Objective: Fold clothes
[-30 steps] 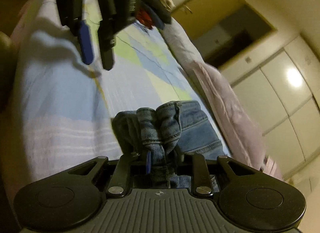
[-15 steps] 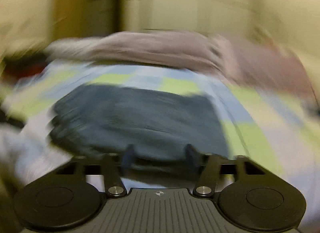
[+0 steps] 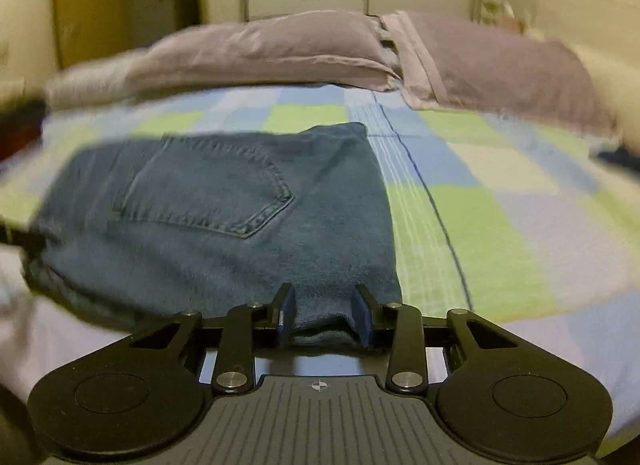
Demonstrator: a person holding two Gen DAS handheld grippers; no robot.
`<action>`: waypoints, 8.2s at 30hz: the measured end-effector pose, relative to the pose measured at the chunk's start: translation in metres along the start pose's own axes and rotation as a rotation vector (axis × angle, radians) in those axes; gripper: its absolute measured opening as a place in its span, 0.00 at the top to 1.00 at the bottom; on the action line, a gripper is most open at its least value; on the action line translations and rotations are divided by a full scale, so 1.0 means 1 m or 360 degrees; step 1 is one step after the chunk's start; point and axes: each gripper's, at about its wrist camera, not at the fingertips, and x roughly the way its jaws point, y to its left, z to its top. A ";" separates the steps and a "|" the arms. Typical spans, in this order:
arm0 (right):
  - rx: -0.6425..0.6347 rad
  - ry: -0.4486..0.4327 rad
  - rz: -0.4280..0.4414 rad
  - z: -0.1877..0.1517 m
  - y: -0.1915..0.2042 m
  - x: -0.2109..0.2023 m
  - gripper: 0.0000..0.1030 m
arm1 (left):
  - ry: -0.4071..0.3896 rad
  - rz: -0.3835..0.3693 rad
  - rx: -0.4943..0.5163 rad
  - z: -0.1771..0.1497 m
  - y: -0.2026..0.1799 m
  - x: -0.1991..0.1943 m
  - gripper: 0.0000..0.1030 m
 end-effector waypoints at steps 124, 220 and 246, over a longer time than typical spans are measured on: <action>0.1339 0.0368 -0.0972 0.047 0.078 0.031 0.64 | 0.0658 -0.0907 0.1615 0.150 -0.057 0.163 0.97; 0.1197 0.0258 -0.0441 0.054 0.007 -0.016 0.93 | 0.0596 -0.0822 0.1107 0.167 -0.050 0.120 1.00; 0.1356 0.0580 -0.0141 0.097 0.151 -0.051 0.35 | 0.0757 -0.0400 0.1042 0.181 0.020 -0.013 0.88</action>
